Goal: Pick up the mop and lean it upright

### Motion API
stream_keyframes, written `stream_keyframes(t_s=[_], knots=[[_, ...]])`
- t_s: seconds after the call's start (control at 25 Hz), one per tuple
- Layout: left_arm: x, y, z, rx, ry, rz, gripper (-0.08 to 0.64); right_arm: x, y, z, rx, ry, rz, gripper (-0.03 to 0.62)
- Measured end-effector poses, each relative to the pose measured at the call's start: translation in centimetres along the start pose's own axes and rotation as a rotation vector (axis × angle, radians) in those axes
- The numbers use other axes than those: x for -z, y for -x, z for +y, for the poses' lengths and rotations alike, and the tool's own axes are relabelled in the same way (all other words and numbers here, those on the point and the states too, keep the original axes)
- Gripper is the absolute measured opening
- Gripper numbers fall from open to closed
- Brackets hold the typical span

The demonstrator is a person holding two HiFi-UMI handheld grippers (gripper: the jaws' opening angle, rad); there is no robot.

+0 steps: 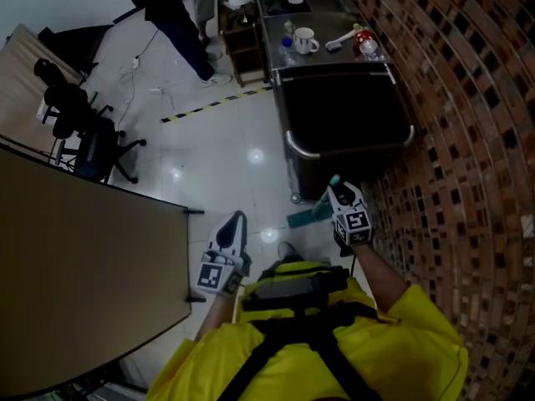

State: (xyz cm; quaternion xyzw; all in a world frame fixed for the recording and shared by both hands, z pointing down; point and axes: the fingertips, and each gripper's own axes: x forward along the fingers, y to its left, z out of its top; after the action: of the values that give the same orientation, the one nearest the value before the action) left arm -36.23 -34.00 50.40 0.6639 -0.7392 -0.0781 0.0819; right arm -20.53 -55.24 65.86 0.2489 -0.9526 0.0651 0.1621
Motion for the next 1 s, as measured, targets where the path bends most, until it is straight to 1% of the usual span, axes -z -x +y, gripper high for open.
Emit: stream_keyframes(t_s=[0.04, 0.12, 0.28, 0.44, 0.56, 0.6, 0.64, 0.68, 0.76, 0.88, 0.96, 1.0], knots=[[0.3, 0.3, 0.1, -0.003, 0.001, 0.008, 0.012, 1.4, -1.3, -0.3, 0.009, -0.004, 0.021, 0.101], [0.8, 1.0, 0.5, -0.009, -0.001, 0.027, 0.014, 2.3, -3.5, -0.8, 0.022, -0.007, 0.025, 0.103], [1.1, 1.9, 1.3, -0.023, 0.001, 0.056, 0.014, 1.5, -7.0, -2.1, 0.072, -0.006, 0.046, 0.103], [1.1, 1.8, 2.4, -0.05, 0.005, 0.066, 0.014, 1.1, -7.2, -1.3, 0.063, 0.009, 0.019, 0.107], [1.2, 1.2, 2.4, -0.031, 0.02, 0.074, 0.014, 1.5, -7.6, -0.8, 0.051, -0.004, 0.018, 0.109], [1.3, 1.0, 2.2, -0.018, 0.022, 0.076, 0.014, 1.6, -7.7, -0.6, 0.049, -0.006, 0.03, 0.12], [1.3, 0.8, 2.0, -0.007, 0.021, 0.076, 0.014, 1.8, -7.8, -0.4, 0.049, -0.011, 0.043, 0.201], [1.2, 0.6, 2.0, 0.0, 0.02, 0.073, 0.014, 2.1, -7.6, -0.3, 0.05, -0.021, 0.052, 0.278], [1.0, 0.3, 2.2, 0.003, 0.022, 0.062, 0.014, 2.7, -6.3, -0.2, 0.058, -0.042, 0.059, 0.284], [1.4, 0.1, 3.1, -0.001, 0.029, 0.061, 0.014, 3.4, -2.5, 0.0, 0.086, -0.056, 0.04, 0.293], [2.1, 0.0, 3.6, -0.001, 0.032, 0.072, 0.014, 2.5, 1.3, 0.1, 0.112, -0.076, 0.017, 0.284], [2.5, 0.1, 3.8, -0.002, 0.035, 0.078, 0.014, 1.4, 3.4, 0.2, 0.126, -0.094, -0.012, 0.211]])
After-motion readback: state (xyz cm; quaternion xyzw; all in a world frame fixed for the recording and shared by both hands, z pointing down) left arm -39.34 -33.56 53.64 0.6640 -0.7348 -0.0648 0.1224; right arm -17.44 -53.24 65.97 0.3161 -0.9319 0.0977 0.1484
